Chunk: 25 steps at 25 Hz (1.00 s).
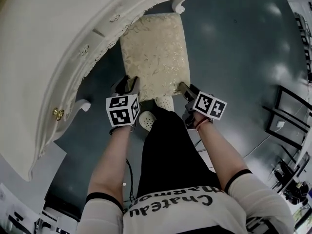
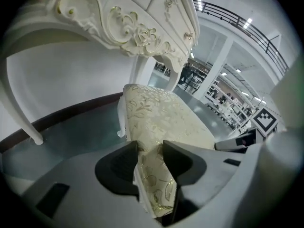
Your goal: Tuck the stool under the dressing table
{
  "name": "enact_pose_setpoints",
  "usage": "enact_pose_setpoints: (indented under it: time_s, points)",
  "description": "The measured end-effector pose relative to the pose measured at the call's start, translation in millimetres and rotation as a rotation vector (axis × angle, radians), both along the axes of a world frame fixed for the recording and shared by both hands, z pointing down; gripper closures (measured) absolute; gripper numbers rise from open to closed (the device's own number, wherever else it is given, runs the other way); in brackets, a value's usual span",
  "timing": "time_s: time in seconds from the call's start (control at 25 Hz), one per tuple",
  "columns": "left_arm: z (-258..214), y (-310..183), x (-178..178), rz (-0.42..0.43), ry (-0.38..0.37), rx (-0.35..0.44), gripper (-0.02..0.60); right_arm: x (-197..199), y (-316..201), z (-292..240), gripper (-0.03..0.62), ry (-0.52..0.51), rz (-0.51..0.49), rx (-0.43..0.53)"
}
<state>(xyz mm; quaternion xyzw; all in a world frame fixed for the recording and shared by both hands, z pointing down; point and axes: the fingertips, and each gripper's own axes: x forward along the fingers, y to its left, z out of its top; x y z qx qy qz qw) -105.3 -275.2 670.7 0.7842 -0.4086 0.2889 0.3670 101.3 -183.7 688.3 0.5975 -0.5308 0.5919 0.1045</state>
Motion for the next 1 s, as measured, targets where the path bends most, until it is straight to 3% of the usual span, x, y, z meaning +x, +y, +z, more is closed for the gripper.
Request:
enact_pose_setpoints:
  time_s: [0.72, 1.0]
  points:
    - [-6.5, -71.7, -10.3, -0.236, -0.030, 0.248, 0.431, 1.7, -98.4, 0.5, 0.349, -0.040, -0.165, 0.205]
    - [-10.4, -84.1, -26.1, -0.353, -0.022, 0.280, 0.436, -9.2, -135.9, 0.1, 0.347, -0.038, -0.233, 0.271]
